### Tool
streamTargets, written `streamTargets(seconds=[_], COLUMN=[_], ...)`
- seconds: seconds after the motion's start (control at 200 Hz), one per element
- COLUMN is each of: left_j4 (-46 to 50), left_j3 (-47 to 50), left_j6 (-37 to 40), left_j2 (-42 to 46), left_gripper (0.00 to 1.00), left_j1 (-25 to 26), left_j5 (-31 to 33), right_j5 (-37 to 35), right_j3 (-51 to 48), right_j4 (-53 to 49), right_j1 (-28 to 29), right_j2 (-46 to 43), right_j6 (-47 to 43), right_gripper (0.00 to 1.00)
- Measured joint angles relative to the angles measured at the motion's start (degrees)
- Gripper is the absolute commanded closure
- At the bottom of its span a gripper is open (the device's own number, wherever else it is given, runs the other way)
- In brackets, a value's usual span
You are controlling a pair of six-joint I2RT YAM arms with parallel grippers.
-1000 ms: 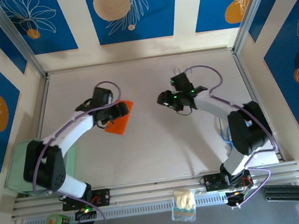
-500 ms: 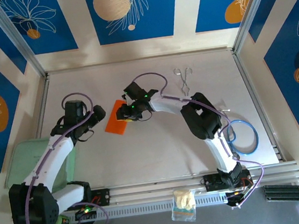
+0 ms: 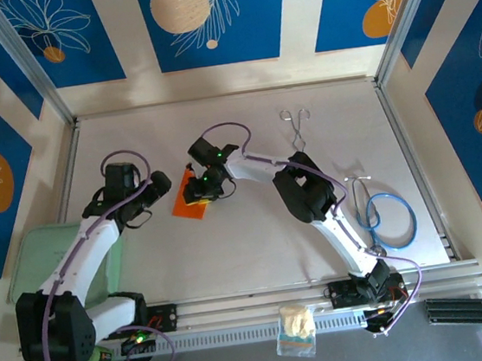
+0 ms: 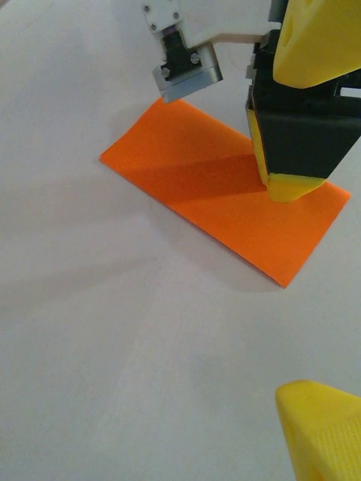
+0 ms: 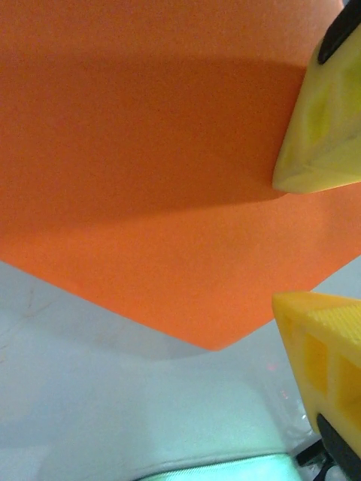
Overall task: Fold a paper plane with a square sheet of paper (pick it up from the middle)
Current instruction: Move the paper to the center of the table.
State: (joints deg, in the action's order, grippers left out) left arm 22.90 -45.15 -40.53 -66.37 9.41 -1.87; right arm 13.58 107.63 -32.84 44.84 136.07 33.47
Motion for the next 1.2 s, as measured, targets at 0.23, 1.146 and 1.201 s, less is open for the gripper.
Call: streamTargets(seconds=[0.23, 1.146, 1.201], left_j4=[-1.2, -14.2, -14.4], left_j3=[-1.2, -4.4, -5.2], left_j6=[3.4, -7.0, -7.1], left_j2=[-6.4, -27.5, -28.5], left_gripper=[0.01, 0.44, 0.47], left_j1=[0.0, 18.0, 18.3], left_j5=[-8.7, -23.7, -23.9], right_j5=[0.0, -7.5, -7.0], right_j3=[-16.3, -38.1, -38.1], right_j4=[-4.5, 8.4, 9.1], right_j1=[-5.4, -11.0, -11.1], right_j2=[-11.0, -28.1, -27.0], right_j6=[-11.5, 13.8, 14.1], right_gripper=[0.58, 0.64, 0.64])
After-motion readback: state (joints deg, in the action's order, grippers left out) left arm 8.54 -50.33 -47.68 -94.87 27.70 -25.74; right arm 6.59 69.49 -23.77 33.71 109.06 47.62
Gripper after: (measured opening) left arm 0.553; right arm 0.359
